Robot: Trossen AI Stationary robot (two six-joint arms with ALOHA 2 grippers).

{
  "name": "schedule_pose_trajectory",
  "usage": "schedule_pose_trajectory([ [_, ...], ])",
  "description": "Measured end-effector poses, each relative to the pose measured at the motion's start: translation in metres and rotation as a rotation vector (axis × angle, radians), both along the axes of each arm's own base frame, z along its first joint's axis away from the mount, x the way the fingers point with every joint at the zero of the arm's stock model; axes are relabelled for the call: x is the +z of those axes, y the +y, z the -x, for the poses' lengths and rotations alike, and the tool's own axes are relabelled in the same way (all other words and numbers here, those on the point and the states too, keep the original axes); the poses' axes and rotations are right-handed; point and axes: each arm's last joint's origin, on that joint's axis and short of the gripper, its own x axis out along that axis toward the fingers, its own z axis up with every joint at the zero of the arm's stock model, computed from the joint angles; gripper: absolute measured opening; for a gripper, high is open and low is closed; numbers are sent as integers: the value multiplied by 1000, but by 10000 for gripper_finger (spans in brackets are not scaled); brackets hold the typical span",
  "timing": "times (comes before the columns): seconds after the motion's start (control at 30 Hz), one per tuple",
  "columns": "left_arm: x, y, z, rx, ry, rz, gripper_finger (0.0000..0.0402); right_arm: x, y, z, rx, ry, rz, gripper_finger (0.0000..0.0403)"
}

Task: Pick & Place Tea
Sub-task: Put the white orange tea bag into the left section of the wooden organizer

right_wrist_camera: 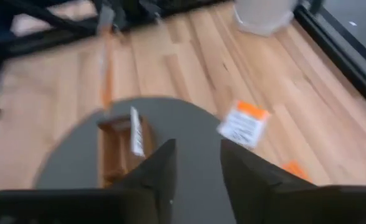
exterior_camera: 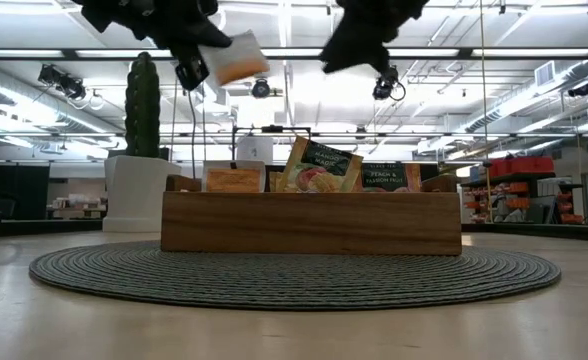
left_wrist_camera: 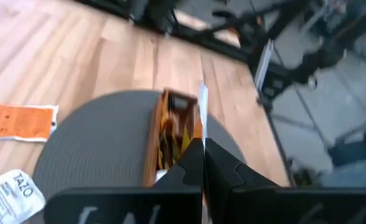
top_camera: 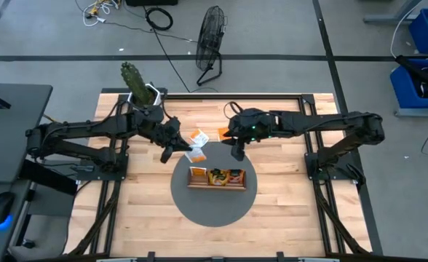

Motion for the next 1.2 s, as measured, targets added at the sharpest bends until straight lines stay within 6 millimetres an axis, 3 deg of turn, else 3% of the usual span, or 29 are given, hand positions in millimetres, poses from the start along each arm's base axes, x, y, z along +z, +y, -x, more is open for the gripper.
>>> schedule_pose_trajectory([
  [0.27, -12, -25, 1, -40, 114, -172, 1, -2, -24, 18, -138, 123, 84, 178],
  [0.53, -25, -41, -12, -39, 163, -268, 1, -3, -40, 23, -193, 150, 77, 181],
  [0.87, -55, -61, -30, -75, 275, -376, 1, -3, -45, 24, -217, 143, 71, 176],
  [1.2, -72, -64, -45, -68, 299, -394, 1, -3, -45, 24, -218, 149, 69, 176],
])
